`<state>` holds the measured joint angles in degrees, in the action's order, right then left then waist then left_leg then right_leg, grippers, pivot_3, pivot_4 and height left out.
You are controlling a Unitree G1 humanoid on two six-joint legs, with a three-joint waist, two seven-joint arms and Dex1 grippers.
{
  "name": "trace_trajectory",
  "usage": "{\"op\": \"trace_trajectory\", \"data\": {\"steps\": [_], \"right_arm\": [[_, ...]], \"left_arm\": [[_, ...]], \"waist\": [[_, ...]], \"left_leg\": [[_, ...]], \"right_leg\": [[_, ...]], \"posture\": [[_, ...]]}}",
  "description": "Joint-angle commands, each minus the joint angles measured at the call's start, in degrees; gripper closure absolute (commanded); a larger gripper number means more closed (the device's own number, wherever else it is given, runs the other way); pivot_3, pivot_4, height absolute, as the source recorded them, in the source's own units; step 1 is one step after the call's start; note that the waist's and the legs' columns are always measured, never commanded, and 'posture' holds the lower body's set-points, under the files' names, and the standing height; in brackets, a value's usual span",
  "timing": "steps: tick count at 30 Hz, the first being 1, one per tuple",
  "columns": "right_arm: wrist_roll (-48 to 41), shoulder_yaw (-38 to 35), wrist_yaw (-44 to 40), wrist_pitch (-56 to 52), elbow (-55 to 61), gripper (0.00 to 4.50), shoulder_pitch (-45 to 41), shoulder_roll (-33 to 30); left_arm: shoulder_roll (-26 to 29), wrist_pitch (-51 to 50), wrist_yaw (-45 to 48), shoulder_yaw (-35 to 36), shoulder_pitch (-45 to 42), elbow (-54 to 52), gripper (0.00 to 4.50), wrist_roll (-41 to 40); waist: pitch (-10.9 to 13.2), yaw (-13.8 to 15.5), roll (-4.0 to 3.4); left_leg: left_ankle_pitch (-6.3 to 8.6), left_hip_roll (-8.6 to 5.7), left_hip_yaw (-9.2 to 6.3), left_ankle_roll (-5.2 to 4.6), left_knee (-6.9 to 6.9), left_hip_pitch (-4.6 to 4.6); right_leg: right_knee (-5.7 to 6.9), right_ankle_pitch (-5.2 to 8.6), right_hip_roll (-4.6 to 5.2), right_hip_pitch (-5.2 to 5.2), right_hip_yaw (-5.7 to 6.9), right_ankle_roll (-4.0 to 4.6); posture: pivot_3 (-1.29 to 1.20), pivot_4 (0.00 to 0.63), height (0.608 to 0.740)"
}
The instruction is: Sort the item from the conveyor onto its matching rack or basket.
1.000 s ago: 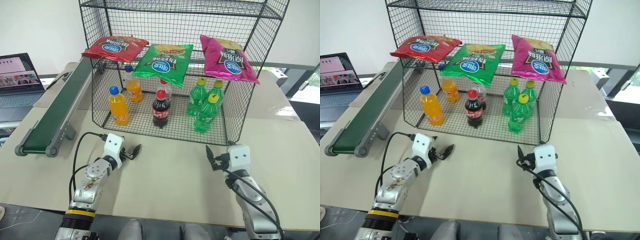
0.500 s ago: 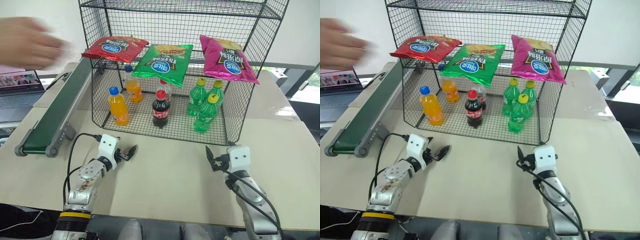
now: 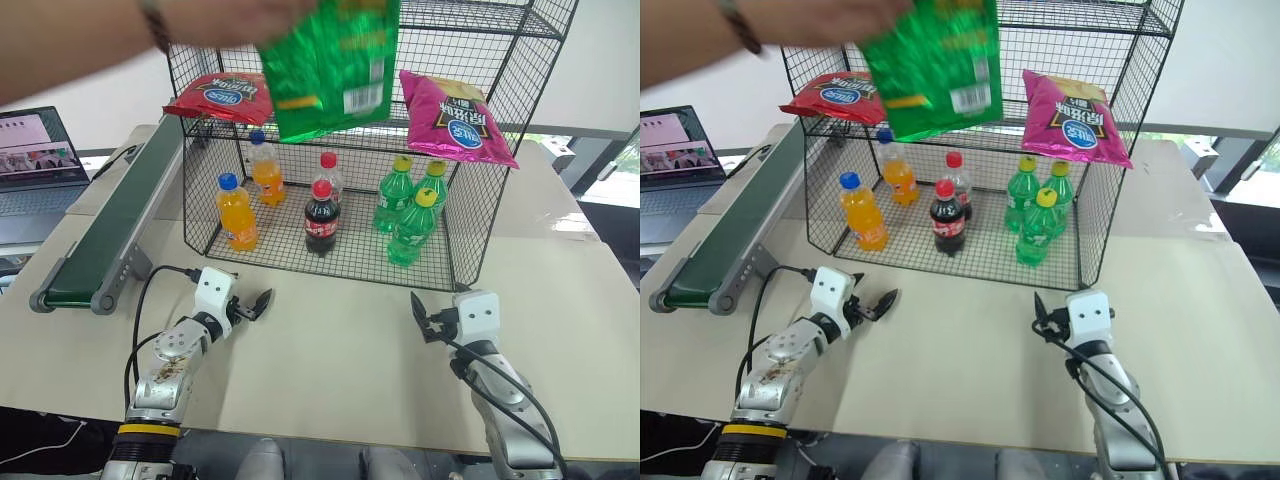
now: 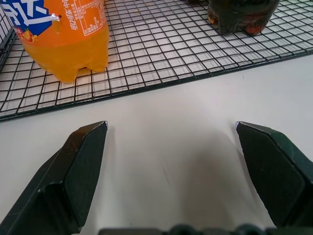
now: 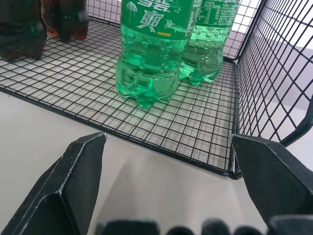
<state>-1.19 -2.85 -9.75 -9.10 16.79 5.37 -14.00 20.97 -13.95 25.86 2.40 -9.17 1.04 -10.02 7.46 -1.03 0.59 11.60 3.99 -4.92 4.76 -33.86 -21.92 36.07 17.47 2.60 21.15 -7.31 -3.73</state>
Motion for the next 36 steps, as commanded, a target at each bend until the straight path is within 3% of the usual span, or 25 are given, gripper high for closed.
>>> {"op": "trace_trajectory", "data": {"steps": [1, 28, 33, 36], "right_arm": [[0.3, -0.2, 0.3, 0.4, 2.5, 0.00, -0.6, 0.2], [0.3, 0.0, -1.8, 0.2, 2.6, 0.00, -0.9, -0.9], [-0.4, 0.4, -3.5, -0.5, 3.6, 0.00, -2.1, -1.8], [-4.0, 1.5, -9.9, -2.8, 6.4, 0.00, -5.8, -5.0]], "left_arm": [[0.5, 1.2, 0.2, 1.2, -1.1, -0.1, 0.03, -0.2], [1.3, 3.9, 0.7, 3.1, -1.6, 3.0, 0.03, -0.1], [2.3, 1.0, 1.4, 5.8, -1.4, 1.1, 0.03, -2.8], [3.8, -7.4, 2.6, 12.2, -1.3, -4.7, 0.03, -11.8]], "waist": [[0.0, 0.0, 0.00], [0.0, 0.0, -0.02], [0.0, 0.0, -0.02], [0.0, -0.3, -0.01]], "left_leg": [[0.00, 0.00, 0.00, 0.00, 0.00, 0.00], [0.00, 0.00, 0.00, 0.00, -0.01, 0.01], [0.00, 0.00, 0.00, 0.00, -0.01, 0.02], [0.00, 0.00, 0.00, 0.00, -0.02, 0.01]], "right_leg": [[0.00, 0.00, 0.00, 0.00, 0.00, 0.00], [0.03, 0.00, 0.00, 0.00, 0.00, 0.00], [0.04, 0.00, 0.00, 0.00, 0.00, 0.00], [0.06, 0.00, -0.01, 0.01, 0.00, 0.00]], "posture": [[0.00, 0.150, 0.740], [0.00, 0.150, 0.740], [0.00, 0.150, 0.740], [0.00, 0.150, 0.740]]}}
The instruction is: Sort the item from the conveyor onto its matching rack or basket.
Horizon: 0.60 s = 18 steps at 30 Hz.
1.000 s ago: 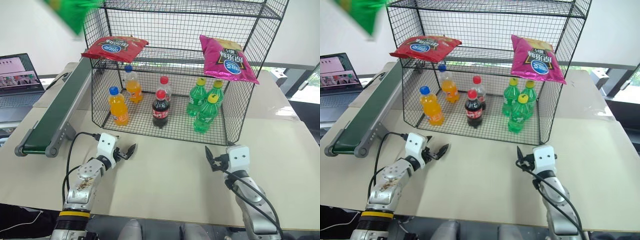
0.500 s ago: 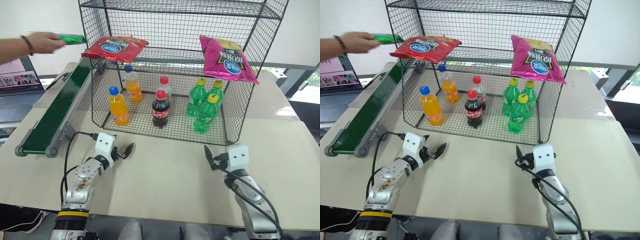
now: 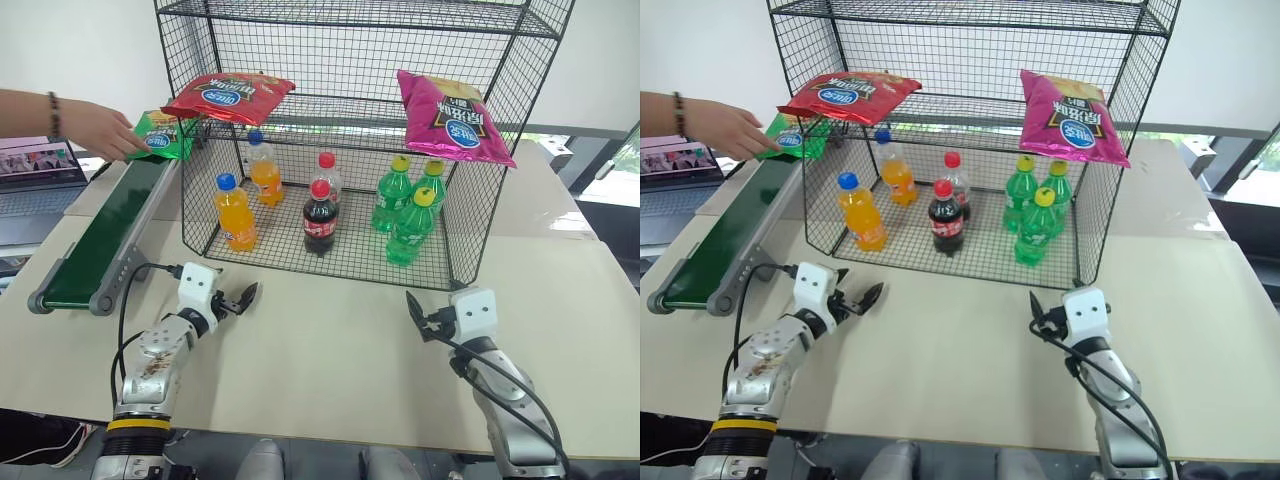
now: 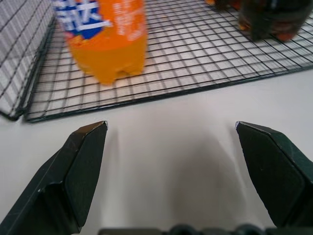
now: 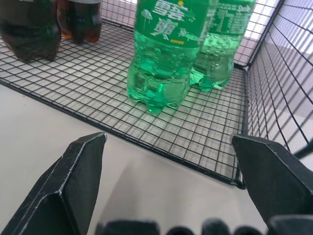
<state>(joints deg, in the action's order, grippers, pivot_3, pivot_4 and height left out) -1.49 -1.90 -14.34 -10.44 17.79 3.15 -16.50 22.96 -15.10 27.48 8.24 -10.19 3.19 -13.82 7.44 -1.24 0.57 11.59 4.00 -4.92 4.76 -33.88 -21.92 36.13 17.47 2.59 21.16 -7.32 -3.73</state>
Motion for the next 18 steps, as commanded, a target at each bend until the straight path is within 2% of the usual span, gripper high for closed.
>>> {"op": "trace_trajectory", "data": {"steps": [1, 8, 15, 18], "right_arm": [[-5.3, 0.8, -7.4, -2.0, 6.1, 0.00, -4.7, -3.3], [-17.1, 4.1, -21.5, -5.7, 9.5, 0.00, -11.5, -7.3], [-24.7, 5.8, -28.7, -8.0, 7.8, 0.00, -20.9, -7.4], [-28.6, 5.8, -30.0, -8.8, 6.7, 0.00, -22.8, -5.3]], "left_arm": [[2.0, -8.6, 0.7, 8.2, -0.2, -8.5, 0.03, -10.5], [0.1, -24.1, -10.5, 24.0, -1.7, -18.1, 0.03, -30.4], [0.0, -28.5, -24.0, 37.0, -1.8, -21.3, 0.03, -46.7], [0.0, -29.1, -33.0, 42.0, -2.7, -19.8, 0.03, -54.9]], "waist": [[0.0, -0.4, 0.01], [0.0, -0.9, 0.05], [0.0, -1.2, 0.10], [0.0, -1.0, 0.21]], "left_leg": [[0.00, 0.00, 0.00, 0.00, -0.01, -0.01], [0.02, 0.01, -0.05, -0.04, -0.06, 0.01], [0.02, 0.01, -0.09, -0.04, -0.08, 0.10], [0.03, 0.01, -0.12, -0.05, -0.08, 0.08]], "right_leg": [[0.02, 0.00, 0.00, 0.00, 0.00, 0.00], [0.02, 0.01, 0.02, -0.11, 0.06, -0.02], [0.09, 0.01, 0.00, -0.13, 0.07, -0.01], [0.08, 0.00, 0.01, -0.13, 0.11, -0.01]], "posture": [[0.00, 0.150, 0.740], [0.00, 0.150, 0.740], [0.00, 0.150, 0.740], [0.00, 0.150, 0.740]]}}
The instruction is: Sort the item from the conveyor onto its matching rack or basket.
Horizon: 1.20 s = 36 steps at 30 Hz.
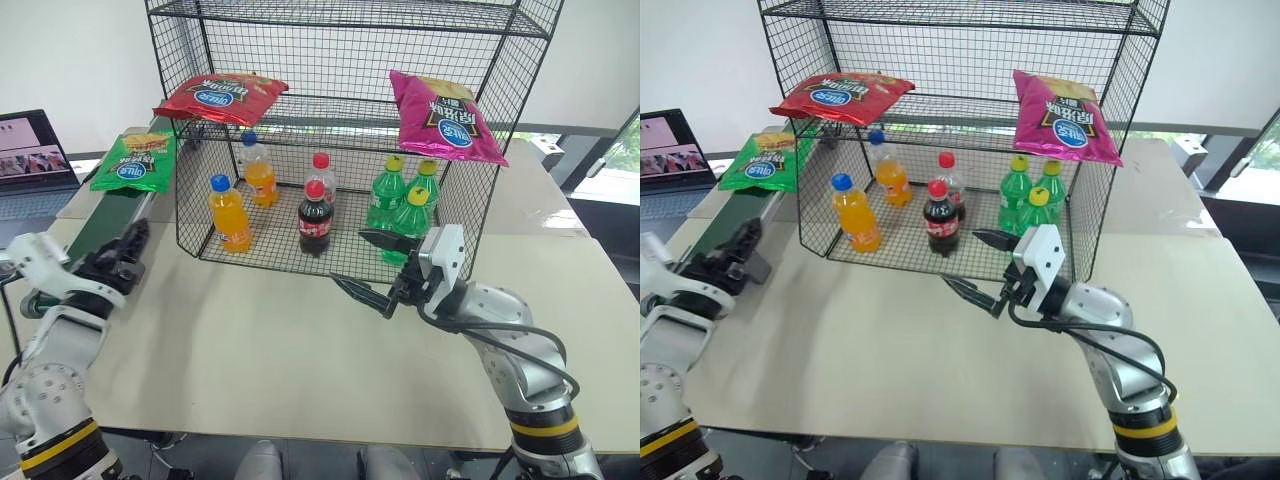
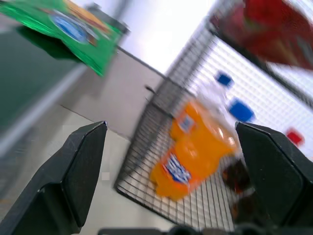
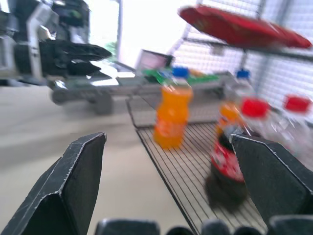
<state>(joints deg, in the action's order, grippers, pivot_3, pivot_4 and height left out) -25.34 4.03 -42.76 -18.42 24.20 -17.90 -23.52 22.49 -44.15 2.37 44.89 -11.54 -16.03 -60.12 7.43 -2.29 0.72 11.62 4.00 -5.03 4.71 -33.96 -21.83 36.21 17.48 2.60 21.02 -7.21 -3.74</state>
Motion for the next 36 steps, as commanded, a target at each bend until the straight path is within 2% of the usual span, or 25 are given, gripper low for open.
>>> {"op": "trace_trajectory", "data": {"steps": [1, 7, 17, 36], "right_arm": [[-5.2, 0.2, -2.4, -0.9, 0.1, 0.00, -2.3, 2.0], [-7.2, 1.7, -7.7, -0.5, -1.2, 0.00, -5.7, 1.6], [-7.4, 3.0, -8.4, 0.0, -0.6, 0.00, -6.8, 2.5], [-6.9, 2.5, -6.2, -0.2, 0.9, 0.00, -6.8, 1.5]], "left_arm": [[0.9, 0.1, -9.7, 6.5, -1.4, 0.1, 0.03, -10.8], [5.5, -0.7, -21.0, 12.4, 1.0, 7.1, 0.03, -23.1], [9.6, -2.0, -25.5, 9.6, 0.4, 15.4, 0.03, -34.4], [11.6, 1.8, -31.2, 8.6, -1.6, 24.8, 0.03, -41.7]], "waist": [[0.0, 0.1, 0.10], [0.0, 0.1, 0.12], [-0.1, 1.2, 0.26], [-0.1, 1.4, 0.25]], "left_leg": [[0.00, 0.00, -0.02, 0.00, 0.00, -0.01], [0.00, 0.00, -0.06, 0.00, 0.00, 0.05], [-0.02, 0.00, -0.06, 0.05, 0.03, 0.09], [-0.03, 0.00, -0.05, 0.08, 0.08, 0.08]], "right_leg": [[-0.01, 0.00, 0.00, 0.00, 0.01, 0.00], [0.06, -0.01, -0.01, 0.00, 0.03, 0.02], [0.04, -0.01, 0.00, 0.01, 0.09, 0.03], [0.01, 0.00, 0.00, 0.03, 0.09, 0.05]], "posture": [[0.00, 0.150, 0.740], [0.00, 0.150, 0.740], [0.00, 0.150, 0.740], [0.00, 0.150, 0.740]]}}
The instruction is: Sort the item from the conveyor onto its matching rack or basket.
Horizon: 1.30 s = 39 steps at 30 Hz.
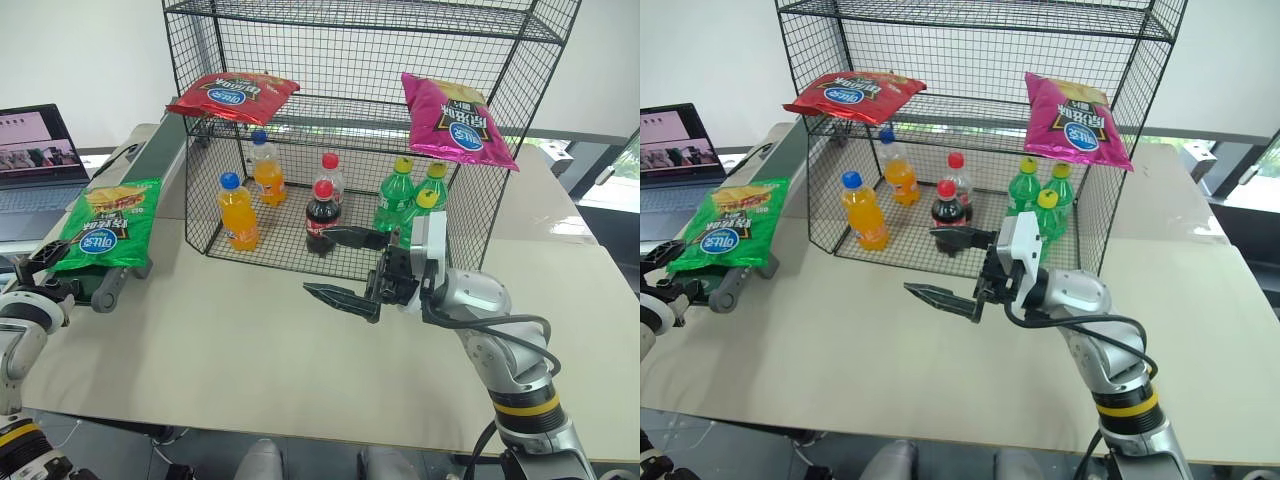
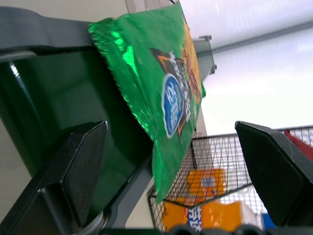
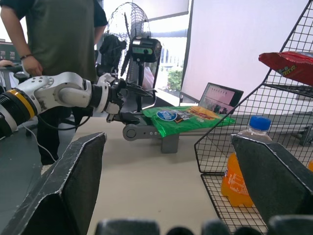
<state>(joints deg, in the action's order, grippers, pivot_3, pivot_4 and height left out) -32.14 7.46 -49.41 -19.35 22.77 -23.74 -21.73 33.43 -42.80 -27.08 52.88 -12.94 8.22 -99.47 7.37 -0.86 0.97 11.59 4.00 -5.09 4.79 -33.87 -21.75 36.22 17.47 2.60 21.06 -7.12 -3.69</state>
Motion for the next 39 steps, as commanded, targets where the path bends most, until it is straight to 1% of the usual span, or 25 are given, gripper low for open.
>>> {"op": "trace_trajectory", "data": {"steps": [1, 13, 17, 19, 20, 23, 24, 25, 26, 28, 29, 33, 36, 39], "right_arm": [[-0.1, -0.9, 0.5, 0.7, 2.4, 0.00, -1.0, -0.3], [0.3, -1.1, 0.7, 0.9, 1.8, 0.00, -1.4, -0.4], [0.7, -1.0, 0.8, 1.1, 2.0, 0.00, -1.3, -0.3], [0.8, -0.9, 0.8, 1.1, 2.0, 0.00, -1.2, -0.3], [0.8, -0.9, 0.8, 1.1, 2.0, 0.00, -1.2, -0.4], [0.9, -1.0, 1.0, 1.2, 1.9, 0.00, -1.3, -0.4], [1.0, -1.1, 1.1, 1.3, 1.9, 0.00, -1.3, -0.4], [1.2, -1.2, 1.3, 1.3, 1.9, 0.00, -1.2, -0.4], [1.3, -1.3, 1.5, 1.3, 2.0, 0.00, -1.1, -0.4], [1.4, -1.8, 2.1, 1.2, 2.4, 0.00, -0.7, -0.5], [1.4, -2.1, 2.4, 1.0, 2.6, 0.00, -0.5, -0.6], [0.8, -4.4, 6.3, -0.6, 3.6, 0.00, 0.5, -0.5], [0.9, -5.9, 8.8, -1.1, 5.3, 0.00, 1.6, -0.8], [1.4, -7.0, 11.4, -1.7, 7.5, 0.00, 3.7, -1.2]], "left_arm": [[0.6, 0.7, -2.1, 0.7, -0.2, 0.7, 0.03, -2.6], [0.4, 0.0, -1.2, -1.7, 0.5, -0.2, 0.03, -4.6], [0.8, 1.4, 0.0, -1.7, 0.2, 0.1, 0.03, -2.9], [0.8, 2.0, 1.1, -1.4, 0.0, 0.1, 0.55, -2.4], [0.8, 2.2, 1.6, -1.4, -0.1, -0.2, 0.88, -2.5], [0.7, 3.3, 4.2, -1.2, -1.1, -1.6, 2.05, -1.8], [0.5, 3.7, 5.4, -0.9, -1.6, -2.2, 2.59, -2.0], [0.5, 4.1, 7.3, -1.0, -2.0, -3.4, 2.85, -1.4], [0.4, 4.5, 8.5, -1.1, -2.4, -4.4, 3.37, -1.4], [0.4, 4.8, 10.3, -1.8, -2.8, -6.2, 4.19, -1.0], [0.7, 5.1, 11.6, -2.2, -3.1, -7.1, 4.43, -0.1], [2.0, 4.4, 14.9, -4.0, -4.3, -11.4, 4.43, -0.1], [4.0, 1.1, 17.5, -6.3, -5.3, -15.3, 4.43, -6.0], [7.2, -3.3, 20.3, -10.1, -6.4, -18.1, 4.43, -11.8]], "waist": [[0.0, 0.0, -0.01], [0.0, 0.2, -0.02], [0.0, 0.1, -0.02], [0.0, 0.1, -0.02], [0.0, 0.1, -0.02], [0.0, 0.0, -0.01], [0.0, 0.0, -0.02], [0.0, 0.1, -0.01], [0.0, 0.1, -0.01], [0.0, 0.1, -0.01], [0.0, 0.1, -0.01], [0.0, 0.0, -0.01], [0.0, 0.1, 0.01], [0.1, 0.1, 0.05]], "left_leg": [[0.00, 0.00, 0.00, 0.00, 0.00, 0.00], [-0.02, 0.00, 0.00, 0.03, 0.00, 0.00], [-0.02, 0.00, 0.00, 0.03, 0.01, 0.00], [-0.02, 0.00, 0.00, 0.04, 0.01, 0.00], [-0.02, 0.00, 0.00, 0.04, 0.02, -0.01], [-0.02, 0.00, 0.00, 0.04, 0.03, -0.06], [-0.02, 0.00, 0.00, 0.04, 0.03, -0.07], [-0.02, 0.00, 0.00, 0.04, 0.04, -0.09], [-0.02, 0.00, 0.00, 0.04, 0.04, -0.11], [-0.02, 0.00, 0.00, 0.05, 0.03, -0.13], [-0.02, 0.00, 0.00, 0.05, 0.04, -0.13], [-0.02, 0.00, 0.00, 0.04, 0.05, -0.13], [-0.02, 0.00, 0.00, 0.04, 0.05, -0.17], [-0.02, 0.00, 0.00, 0.04, 0.05, -0.20]], "right_leg": [[0.00, 0.00, 0.00, 0.00, 0.00, 0.00], [0.00, 0.00, 0.00, -0.01, 0.01, 0.00], [-0.01, 0.00, 0.00, 0.00, 0.01, 0.00], [-0.02, 0.00, 0.00, 0.00, 0.01, 0.00], [-0.02, 0.00, 0.00, 0.01, 0.01, 0.00], [-0.04, 0.00, 0.00, 0.05, 0.01, 0.00], [-0.05, 0.00, 0.00, 0.06, 0.01, 0.00], [-0.05, 0.00, 0.00, 0.07, 0.02, 0.00], [-0.06, 0.00, 0.00, 0.08, 0.02, 0.00], [-0.09, 0.00, 0.00, 0.08, 0.02, 0.00], [-0.09, 0.00, 0.00, 0.08, 0.03, 0.00], [-0.10, 0.00, 0.00, 0.08, 0.01, 0.00], [-0.10, 0.00, 0.00, 0.11, 0.02, 0.00], [-0.12, 0.00, 0.01, 0.11, 0.01, 0.00]], "posture": [[0.00, 0.150, 0.740], [0.00, 0.150, 0.740], [0.00, 0.150, 0.740], [0.00, 0.150, 0.740], [0.00, 0.150, 0.740], [0.00, 0.150, 0.740], [0.00, 0.150, 0.740], [0.00, 0.150, 0.740], [0.00, 0.150, 0.740], [0.00, 0.150, 0.740], [0.00, 0.150, 0.740], [0.00, 0.150, 0.740], [0.00, 0.150, 0.740], [0.00, 0.150, 0.740]]}}
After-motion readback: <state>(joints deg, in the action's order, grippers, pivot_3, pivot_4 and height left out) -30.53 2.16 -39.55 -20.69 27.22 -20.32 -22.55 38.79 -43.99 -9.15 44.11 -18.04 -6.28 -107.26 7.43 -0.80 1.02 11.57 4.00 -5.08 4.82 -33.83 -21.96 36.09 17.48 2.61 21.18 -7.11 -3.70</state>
